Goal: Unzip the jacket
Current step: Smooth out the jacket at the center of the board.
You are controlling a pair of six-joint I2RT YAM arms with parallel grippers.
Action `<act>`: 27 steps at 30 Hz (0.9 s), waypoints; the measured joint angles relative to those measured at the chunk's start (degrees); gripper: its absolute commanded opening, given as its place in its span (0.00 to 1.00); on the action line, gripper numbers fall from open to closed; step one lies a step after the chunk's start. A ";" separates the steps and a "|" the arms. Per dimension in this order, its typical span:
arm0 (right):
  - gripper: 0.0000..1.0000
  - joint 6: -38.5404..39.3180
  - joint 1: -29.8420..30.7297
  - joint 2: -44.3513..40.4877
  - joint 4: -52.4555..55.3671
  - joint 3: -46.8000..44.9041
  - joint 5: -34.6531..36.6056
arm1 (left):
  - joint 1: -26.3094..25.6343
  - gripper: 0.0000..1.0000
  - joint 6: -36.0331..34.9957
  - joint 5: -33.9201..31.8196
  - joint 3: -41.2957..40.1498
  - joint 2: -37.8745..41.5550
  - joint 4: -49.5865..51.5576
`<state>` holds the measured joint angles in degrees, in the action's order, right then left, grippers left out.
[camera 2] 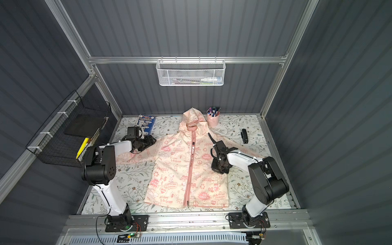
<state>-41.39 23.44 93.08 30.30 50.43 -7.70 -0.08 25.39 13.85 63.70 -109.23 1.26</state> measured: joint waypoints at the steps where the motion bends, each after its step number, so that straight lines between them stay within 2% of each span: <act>1: 0.19 -0.04 -0.42 0.11 0.13 0.11 -0.04 | 0.42 0.77 0.33 -0.17 -0.90 0.57 -0.31; 8: 0.19 -0.22 -3.61 0.24 1.25 0.17 -0.13 | 3.26 0.76 1.92 -1.66 -5.66 4.31 -1.14; 23: 0.21 -0.57 -8.00 -0.74 4.04 -0.24 0.68 | 5.84 0.77 2.95 -3.72 -10.69 8.24 -2.08; 27: 0.21 0.55 -8.09 -2.86 4.04 -1.22 0.33 | 6.27 0.84 2.99 -4.28 -11.06 9.49 -0.66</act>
<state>-40.84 15.35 90.21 34.35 49.21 -7.38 6.20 28.38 9.56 52.64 -99.74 0.60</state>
